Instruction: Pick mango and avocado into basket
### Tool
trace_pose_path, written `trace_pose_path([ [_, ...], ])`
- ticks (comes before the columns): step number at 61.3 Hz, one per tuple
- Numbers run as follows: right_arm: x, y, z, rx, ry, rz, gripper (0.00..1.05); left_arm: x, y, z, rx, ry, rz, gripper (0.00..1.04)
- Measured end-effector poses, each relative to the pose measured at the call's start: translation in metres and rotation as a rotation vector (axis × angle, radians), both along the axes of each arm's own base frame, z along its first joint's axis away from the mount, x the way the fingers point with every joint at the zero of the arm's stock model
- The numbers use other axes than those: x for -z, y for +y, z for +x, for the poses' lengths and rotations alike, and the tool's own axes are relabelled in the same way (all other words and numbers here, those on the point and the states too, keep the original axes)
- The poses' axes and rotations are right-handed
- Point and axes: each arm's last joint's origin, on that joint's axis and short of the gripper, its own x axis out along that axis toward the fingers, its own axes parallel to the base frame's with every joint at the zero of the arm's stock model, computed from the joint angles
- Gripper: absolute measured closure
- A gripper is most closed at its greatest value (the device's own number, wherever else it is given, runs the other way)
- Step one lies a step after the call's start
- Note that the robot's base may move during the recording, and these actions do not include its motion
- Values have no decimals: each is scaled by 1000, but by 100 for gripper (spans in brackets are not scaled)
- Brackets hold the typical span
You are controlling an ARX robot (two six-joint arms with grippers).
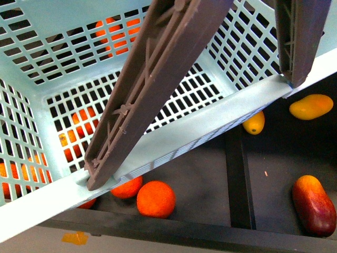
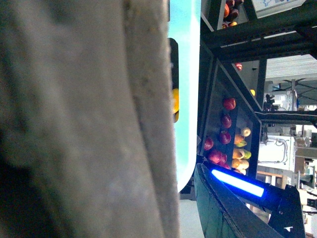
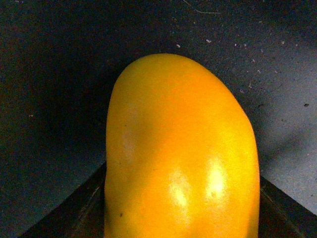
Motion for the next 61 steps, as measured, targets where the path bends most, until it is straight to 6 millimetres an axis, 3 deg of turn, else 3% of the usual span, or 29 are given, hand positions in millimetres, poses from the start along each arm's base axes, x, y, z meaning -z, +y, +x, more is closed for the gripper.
trace_pose_path([
  [10, -8, 3, -11, -37, -28, -3, 45, 0, 0, 0, -1, 0, 0, 76],
  [18, -33, 9, -21, -107, -91, -31, 45, 0, 0, 0, 0, 0, 0, 76],
  [27, -88, 22, -35, -223, -234, -58, 45, 0, 0, 0, 0, 0, 0, 76],
  [31, -127, 38, -47, -308, -323, -65, 45, 0, 0, 0, 0, 0, 0, 76],
  [35, -154, 51, -58, -372, -380, -69, 45, 0, 0, 0, 0, 0, 0, 76],
  [47, -228, 91, -89, -519, -545, -86, 45, 0, 0, 0, -1, 0, 0, 76],
  [61, -311, 138, -111, -624, -773, -180, 45, 0, 0, 0, -1, 0, 0, 76],
])
